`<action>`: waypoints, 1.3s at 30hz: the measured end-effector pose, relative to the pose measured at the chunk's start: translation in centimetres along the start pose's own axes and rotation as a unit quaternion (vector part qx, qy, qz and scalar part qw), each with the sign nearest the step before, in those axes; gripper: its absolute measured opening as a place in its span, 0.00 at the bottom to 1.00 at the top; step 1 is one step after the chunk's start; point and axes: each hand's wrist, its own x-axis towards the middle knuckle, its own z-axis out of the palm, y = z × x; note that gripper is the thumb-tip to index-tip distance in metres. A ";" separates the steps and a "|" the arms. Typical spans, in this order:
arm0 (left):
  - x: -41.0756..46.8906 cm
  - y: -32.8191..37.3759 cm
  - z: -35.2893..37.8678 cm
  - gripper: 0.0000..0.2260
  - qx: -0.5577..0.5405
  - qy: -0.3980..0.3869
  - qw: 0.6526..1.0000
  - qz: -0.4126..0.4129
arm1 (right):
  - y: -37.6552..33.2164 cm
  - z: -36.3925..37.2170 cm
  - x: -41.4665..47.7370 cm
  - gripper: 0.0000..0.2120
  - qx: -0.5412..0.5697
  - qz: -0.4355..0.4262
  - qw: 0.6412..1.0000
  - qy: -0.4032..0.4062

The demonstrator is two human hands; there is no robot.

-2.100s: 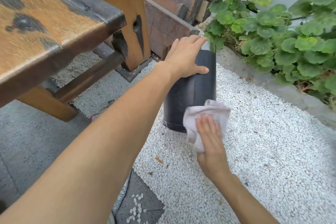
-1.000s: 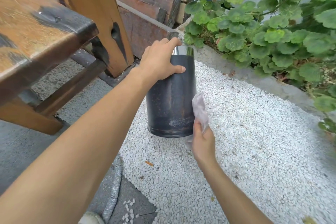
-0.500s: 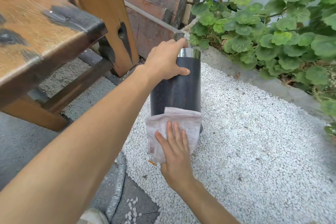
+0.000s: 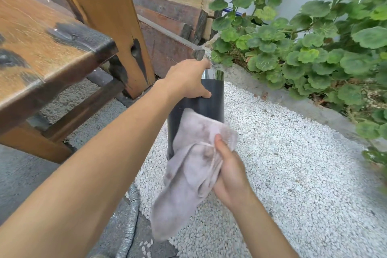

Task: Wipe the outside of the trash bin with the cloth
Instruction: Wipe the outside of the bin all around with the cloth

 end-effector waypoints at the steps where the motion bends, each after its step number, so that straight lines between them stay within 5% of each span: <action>1: 0.2 0.1 -0.1 0.32 0.000 0.007 1.000 -0.003 | -1.3 -0.5 0.0 0.18 0.020 0.001 1.000 0.002; 8: 1.9 2.8 -0.4 0.14 -0.001 0.045 0.999 -0.008 | -10.9 -1.8 0.0 0.20 0.028 -0.078 0.997 -0.011; 11: 2.5 4.9 -0.6 0.17 0.025 0.034 0.998 -0.036 | -15.3 -2.0 0.9 0.18 -0.005 -0.129 0.992 0.012; 15: 3.6 6.9 -1.0 0.05 0.045 -0.017 0.998 -0.044 | -19.8 -2.4 1.7 0.16 -0.035 -0.148 0.988 0.039; 19: 3.5 6.7 -1.8 0.09 0.021 -0.097 0.995 0.016 | -22.5 -3.3 1.6 0.13 -0.097 -0.175 0.978 0.053; 28: 1.1 2.2 -6.8 0.05 -0.035 -0.088 0.982 0.163 | -23.5 -4.5 3.5 0.11 -0.162 -0.221 0.957 0.097; 35: 1.5 0.2 -1.8 0.01 0.080 -0.084 0.979 0.166 | -21.1 -5.5 5.0 0.16 -0.187 -0.186 0.959 0.104; 39: 1.6 -1.4 -0.6 0.20 0.059 -0.030 0.989 0.133 | -19.9 -5.7 5.4 0.20 -0.162 -0.164 0.966 0.118</action>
